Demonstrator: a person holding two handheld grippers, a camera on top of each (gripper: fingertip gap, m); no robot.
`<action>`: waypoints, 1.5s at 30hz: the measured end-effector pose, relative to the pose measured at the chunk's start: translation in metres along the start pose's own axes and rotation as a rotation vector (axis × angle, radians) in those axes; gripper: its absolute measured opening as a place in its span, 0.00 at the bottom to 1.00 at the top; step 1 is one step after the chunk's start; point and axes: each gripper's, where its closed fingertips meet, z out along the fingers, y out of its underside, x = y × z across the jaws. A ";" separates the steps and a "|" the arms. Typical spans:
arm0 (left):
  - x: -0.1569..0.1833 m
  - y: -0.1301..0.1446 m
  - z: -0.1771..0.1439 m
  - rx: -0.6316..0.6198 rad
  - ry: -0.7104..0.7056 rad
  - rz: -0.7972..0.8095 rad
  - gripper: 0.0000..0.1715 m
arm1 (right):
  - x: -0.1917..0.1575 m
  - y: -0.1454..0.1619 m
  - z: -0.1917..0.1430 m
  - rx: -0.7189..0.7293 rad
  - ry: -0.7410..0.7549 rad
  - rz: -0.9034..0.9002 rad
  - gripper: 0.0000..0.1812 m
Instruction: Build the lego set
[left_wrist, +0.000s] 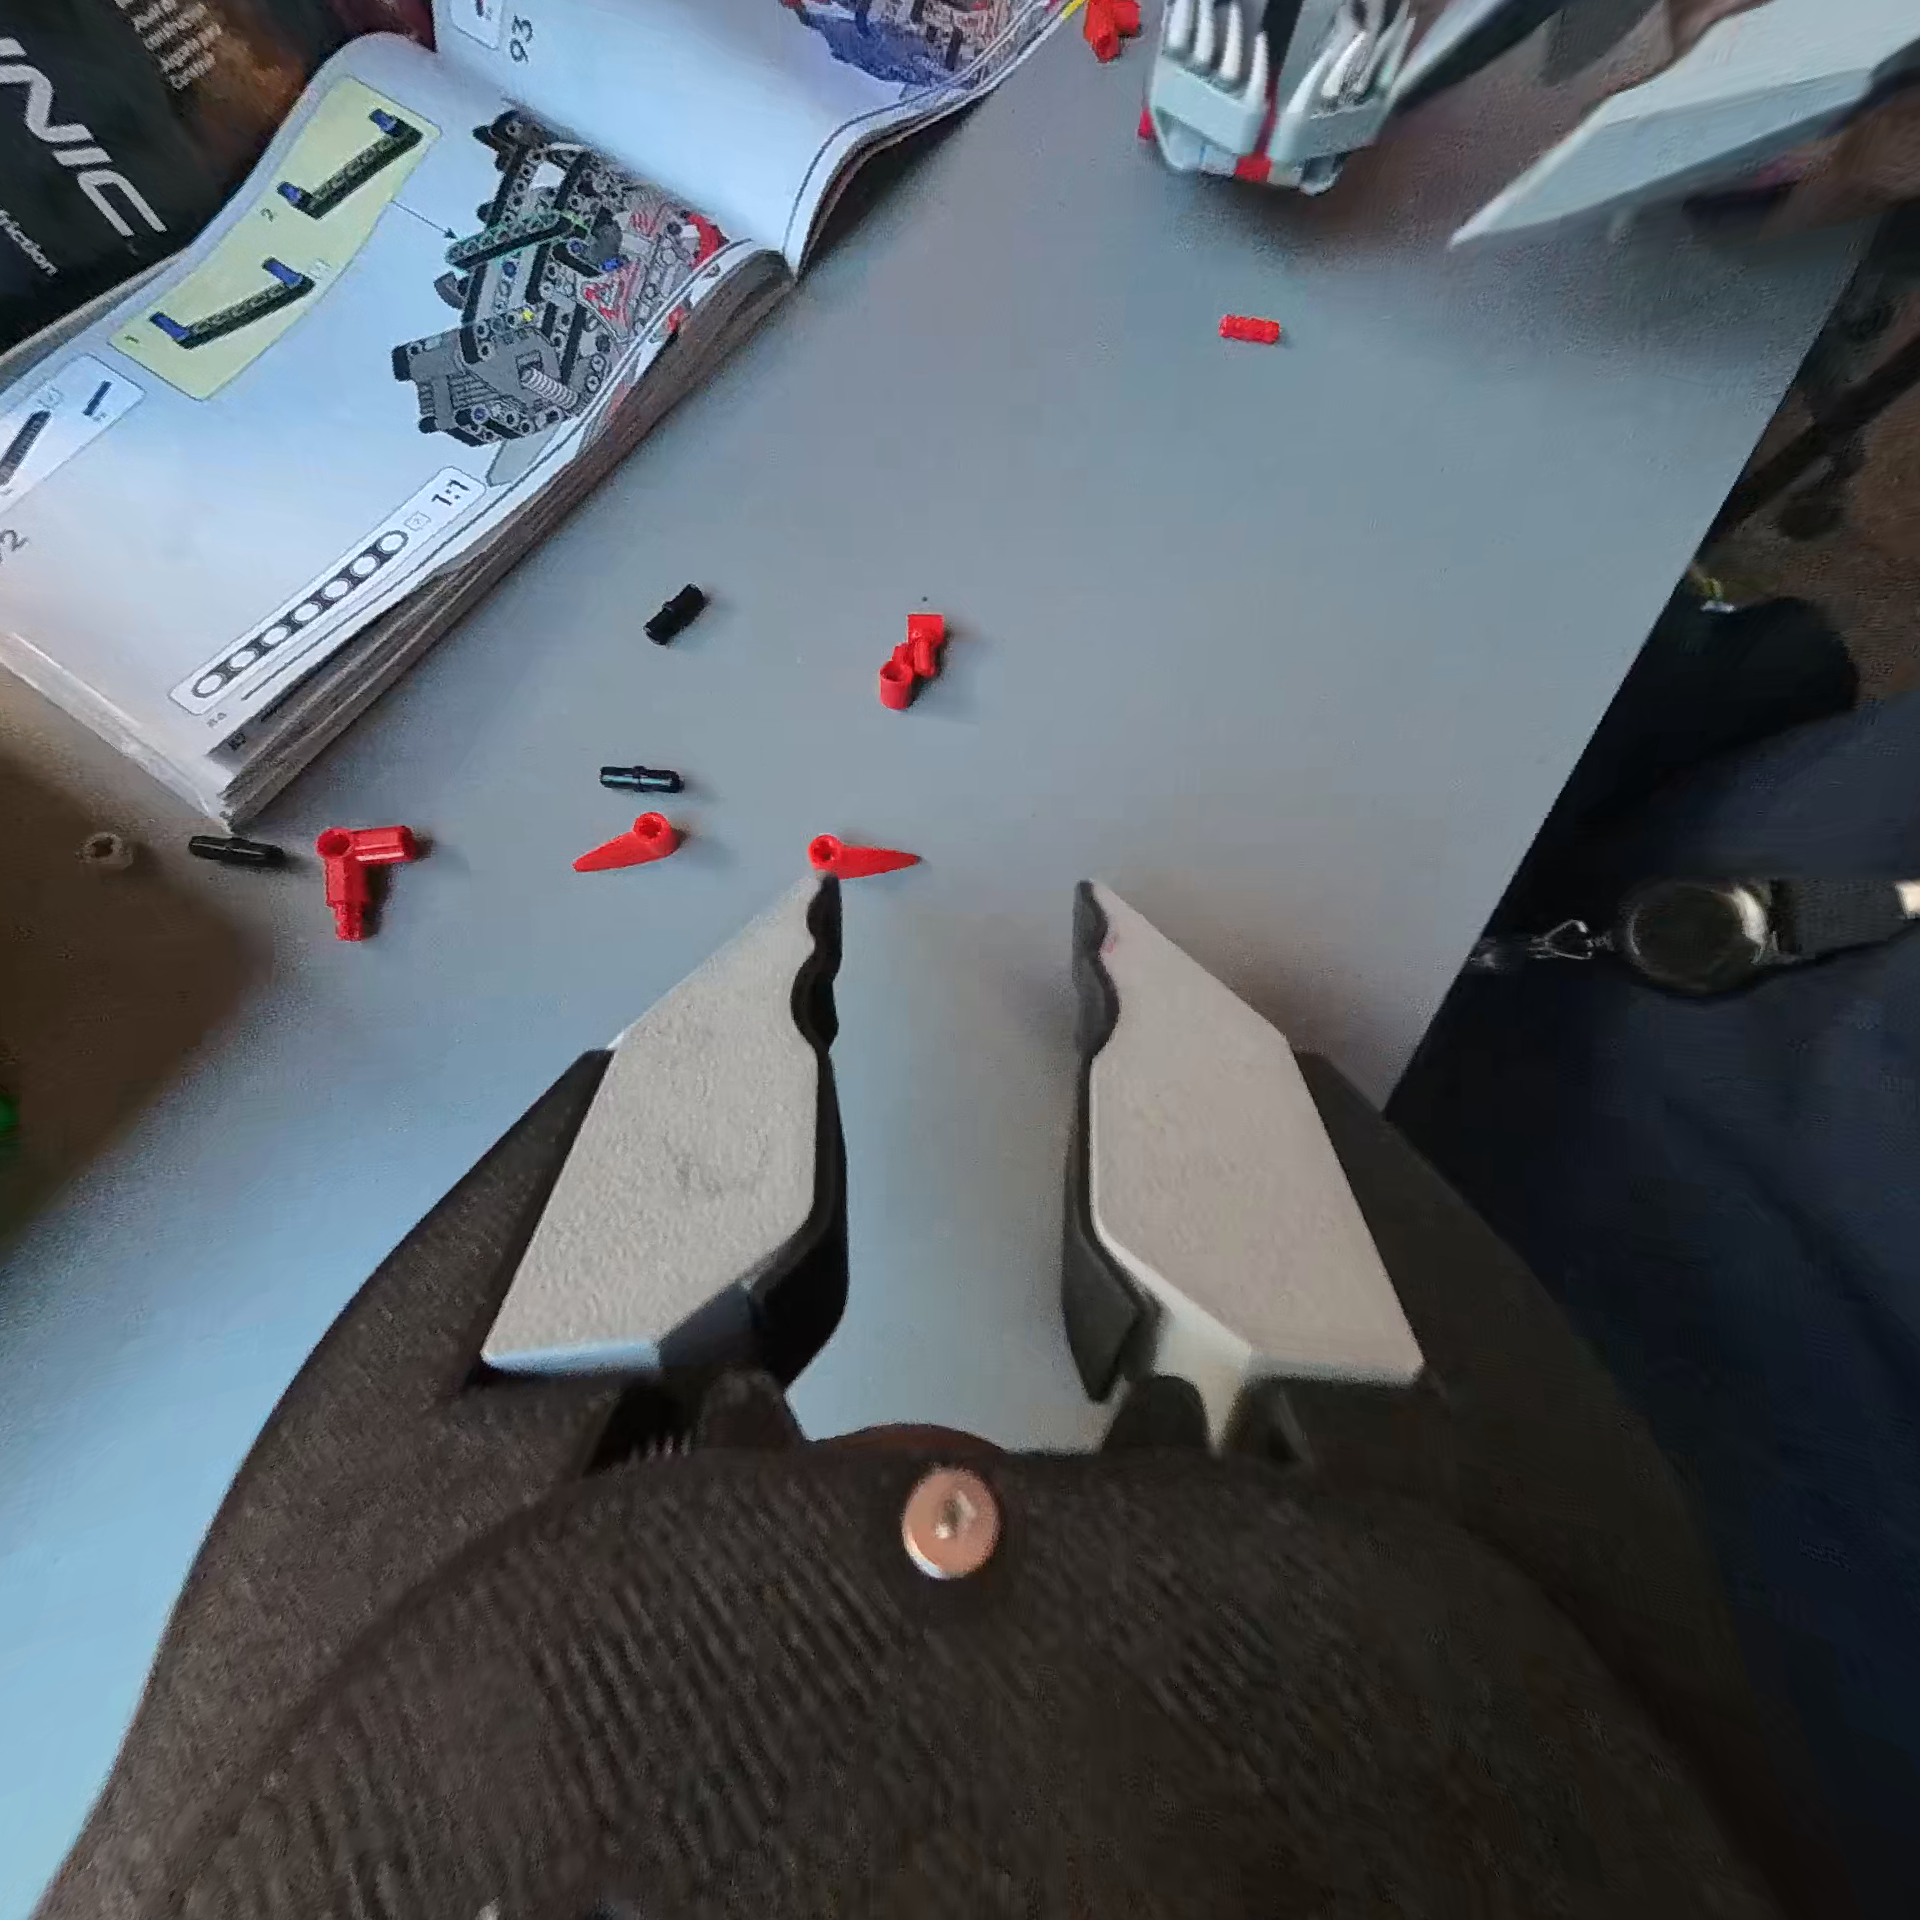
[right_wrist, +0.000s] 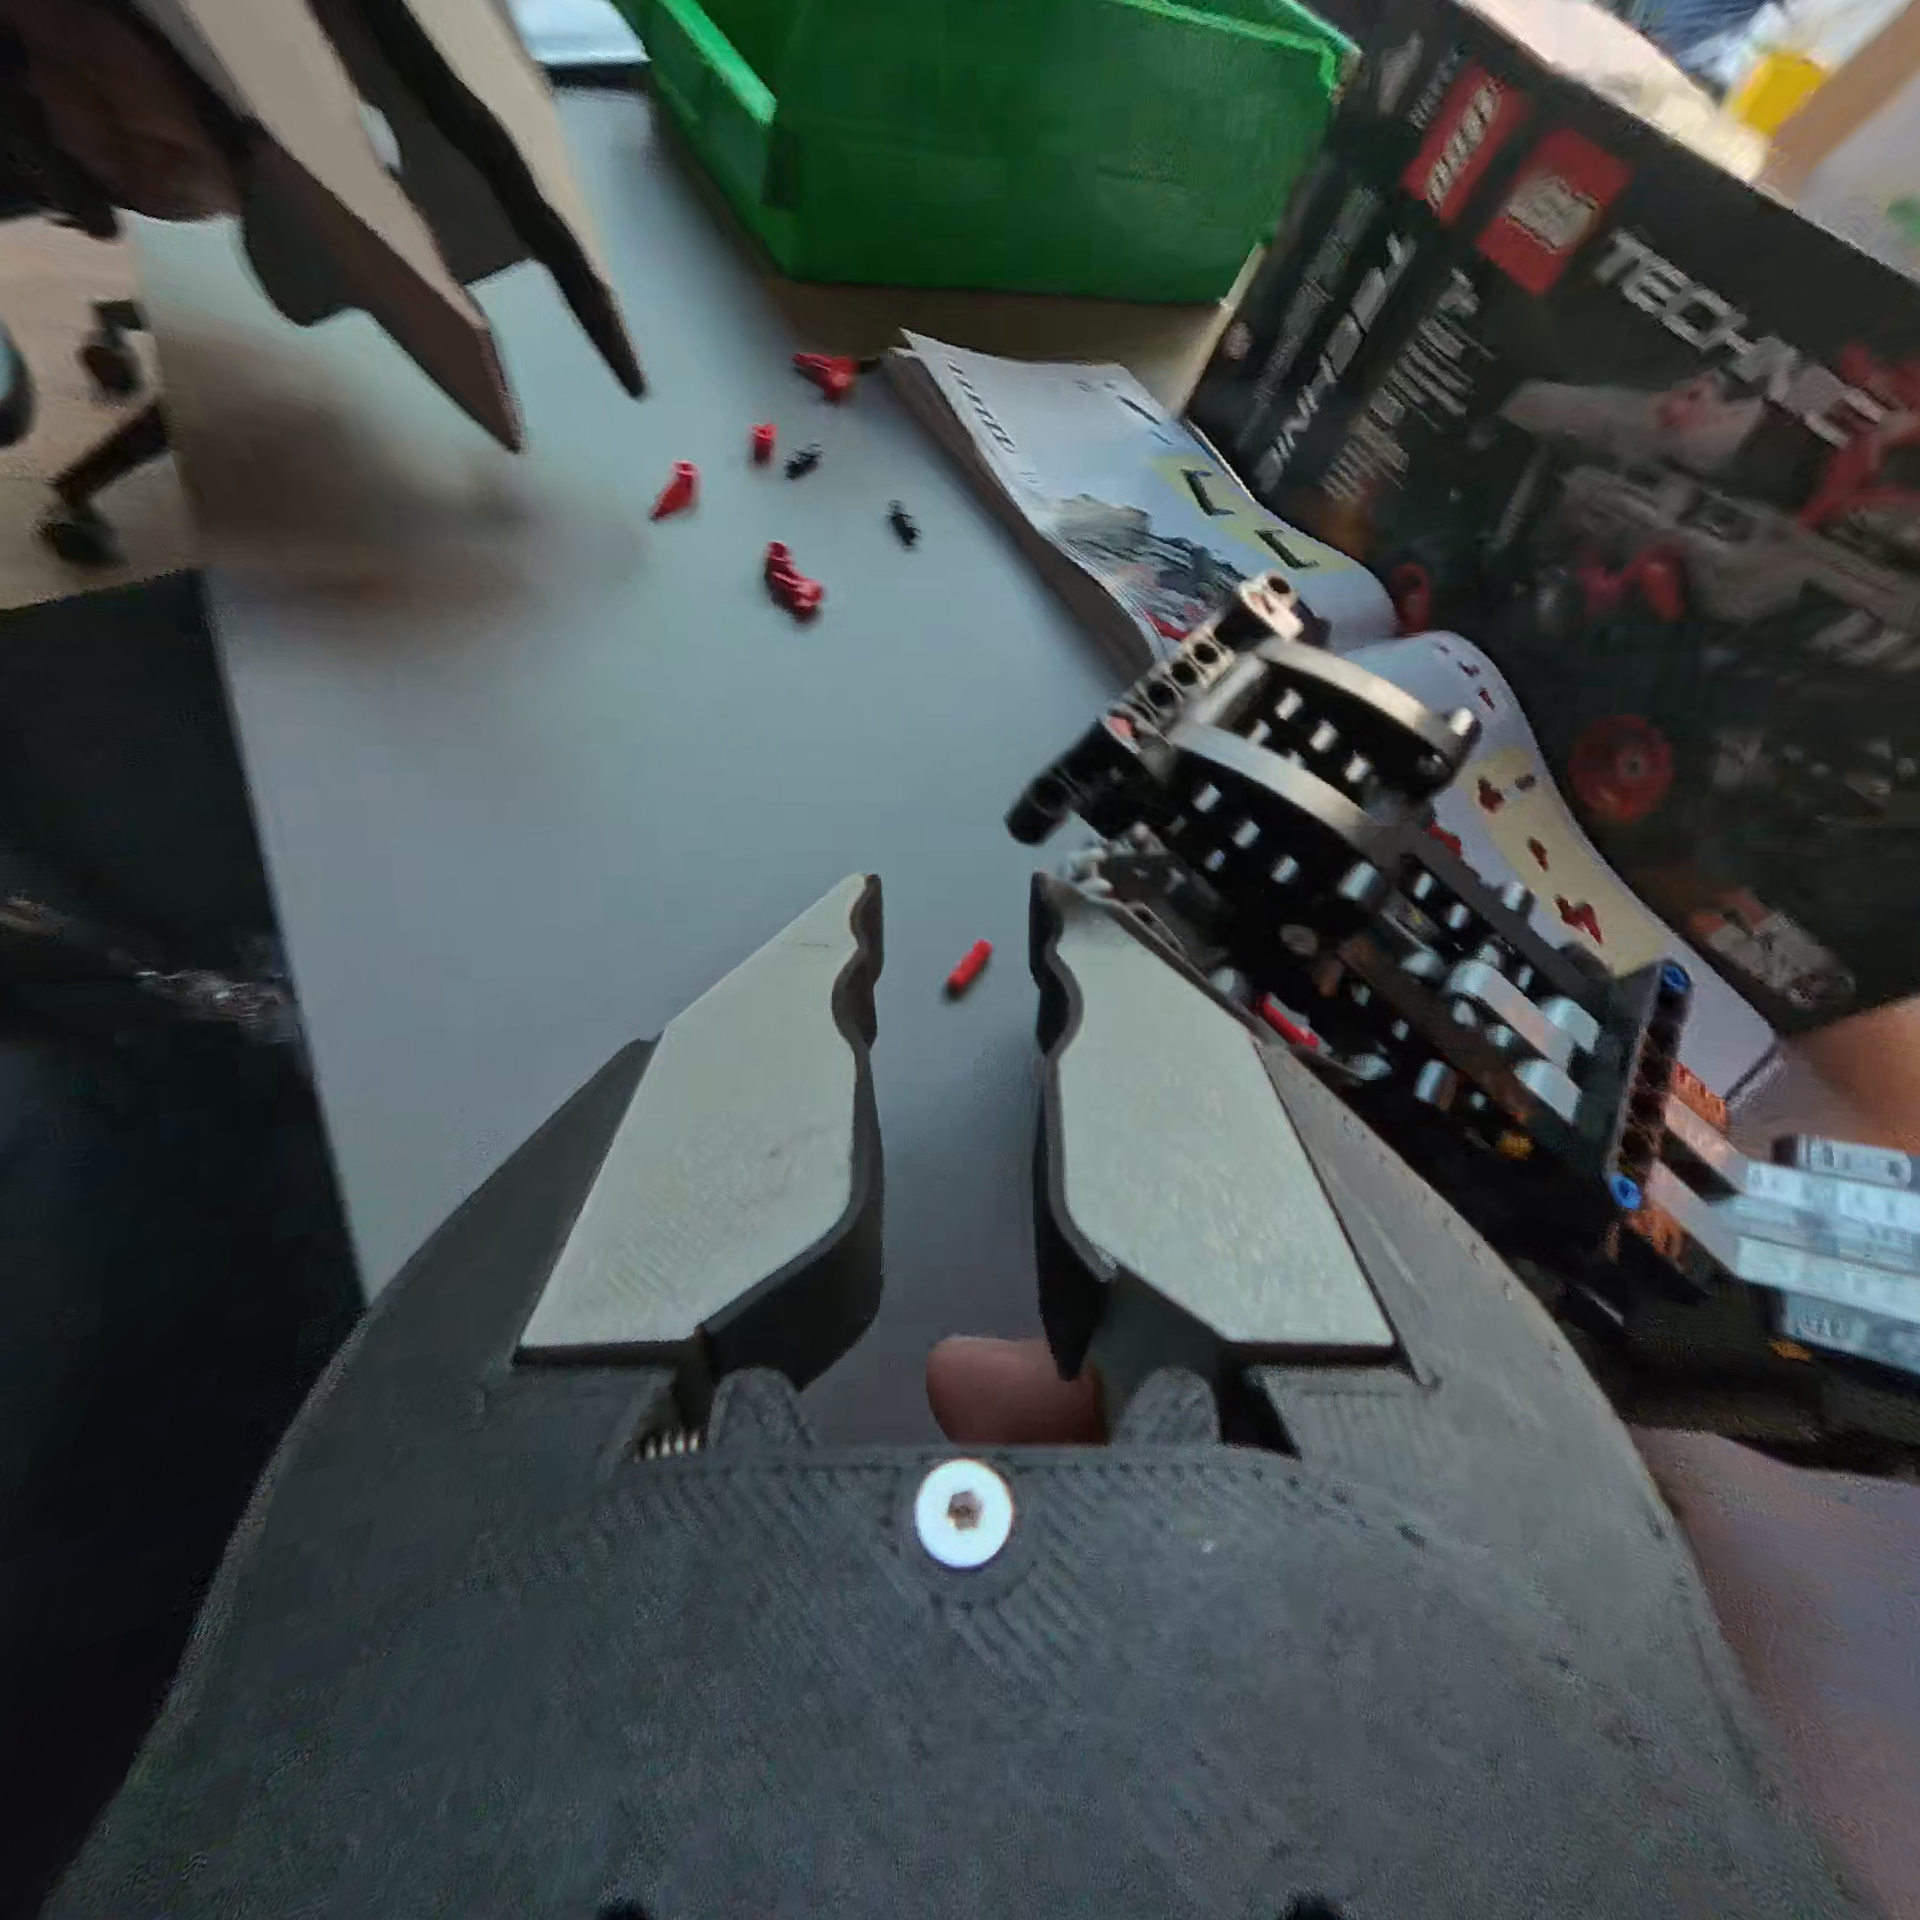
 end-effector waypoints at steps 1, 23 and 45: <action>-0.002 -0.001 0.000 0.003 -0.007 -0.001 0.23 | 0.007 0.004 0.003 -0.028 0.027 0.039 0.13; -0.029 0.016 -0.019 0.127 0.042 0.016 0.25 | 0.032 -0.065 -0.061 0.109 0.136 -0.086 0.18; -0.037 -0.007 -0.026 0.256 0.272 -0.043 0.29 | 0.118 0.035 -0.034 -0.622 -0.018 -0.106 0.33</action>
